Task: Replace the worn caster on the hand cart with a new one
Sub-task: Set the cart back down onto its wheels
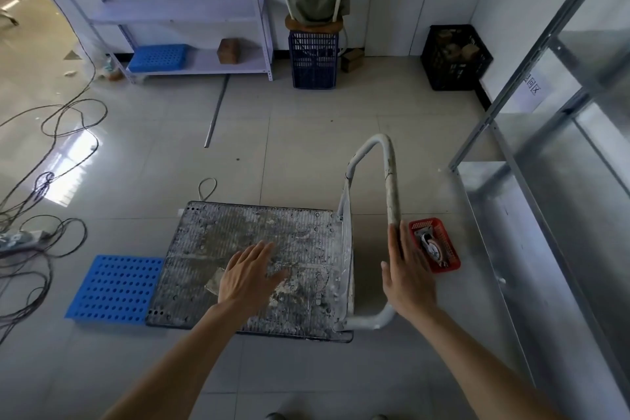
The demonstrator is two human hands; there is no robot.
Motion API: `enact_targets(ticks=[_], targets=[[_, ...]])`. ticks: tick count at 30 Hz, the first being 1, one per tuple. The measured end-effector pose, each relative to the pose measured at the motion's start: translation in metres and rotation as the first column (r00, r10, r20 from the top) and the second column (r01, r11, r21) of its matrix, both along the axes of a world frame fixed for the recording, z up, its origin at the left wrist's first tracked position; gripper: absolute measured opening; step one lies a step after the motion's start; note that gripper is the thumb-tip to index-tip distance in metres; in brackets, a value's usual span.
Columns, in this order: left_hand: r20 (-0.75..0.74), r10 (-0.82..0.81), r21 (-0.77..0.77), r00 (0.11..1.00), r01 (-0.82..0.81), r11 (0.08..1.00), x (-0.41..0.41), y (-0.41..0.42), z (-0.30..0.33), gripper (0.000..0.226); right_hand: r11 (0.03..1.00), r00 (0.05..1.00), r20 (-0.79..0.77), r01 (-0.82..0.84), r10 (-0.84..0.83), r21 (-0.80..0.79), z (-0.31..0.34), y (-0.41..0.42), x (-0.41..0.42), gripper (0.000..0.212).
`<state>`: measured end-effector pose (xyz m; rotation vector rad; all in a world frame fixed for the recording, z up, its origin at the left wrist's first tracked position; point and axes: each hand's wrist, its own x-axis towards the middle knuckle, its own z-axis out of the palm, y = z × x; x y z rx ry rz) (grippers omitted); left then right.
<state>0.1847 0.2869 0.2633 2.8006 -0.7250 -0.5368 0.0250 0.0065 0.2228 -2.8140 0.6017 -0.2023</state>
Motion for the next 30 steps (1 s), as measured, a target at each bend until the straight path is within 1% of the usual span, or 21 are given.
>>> enact_targets(ticks=[4,7,12,16,19,23,25,30], targets=[[-0.008,-0.010,0.004,1.000,0.010,1.000,-0.014,-0.027,0.000,0.075,0.997,0.995,-0.096,-0.010,0.002,-0.081,0.004,-0.054,-0.009,0.087],[-0.012,-0.018,-0.001,1.000,0.018,1.000,-0.023,-0.049,0.001,0.074,0.996,0.989,-0.146,-0.010,-0.004,-0.090,0.008,-0.081,-0.013,0.092],[-0.011,-0.028,-0.010,1.000,0.028,1.000,-0.028,-0.080,0.002,0.074,0.998,0.995,-0.101,-0.011,0.004,-0.067,0.012,-0.127,-0.031,0.100],[-0.021,-0.018,0.033,1.000,0.019,0.999,-0.025,-0.101,0.000,0.075,0.996,0.992,-0.128,-0.031,0.019,-0.089,0.015,-0.158,-0.046,0.102],[-0.020,-0.021,0.031,1.000,0.022,0.999,-0.026,-0.114,-0.002,0.075,0.995,0.989,-0.148,-0.008,-0.007,-0.101,0.014,-0.179,-0.056,0.105],[-0.017,-0.045,0.034,0.999,0.046,0.998,-0.028,-0.132,-0.002,0.073,0.995,0.993,-0.106,0.041,-0.051,-0.091,0.016,-0.205,-0.066,0.111],[-0.013,-0.052,0.034,0.999,0.052,0.998,-0.028,-0.141,-0.003,0.071,0.993,0.989,-0.120,0.072,-0.084,-0.097,0.017,-0.218,-0.071,0.115],[-0.032,-0.054,0.033,0.998,0.055,0.998,-0.033,-0.162,-0.008,0.070,0.988,0.982,-0.146,0.101,-0.117,-0.118,0.016,-0.250,-0.082,0.115]])
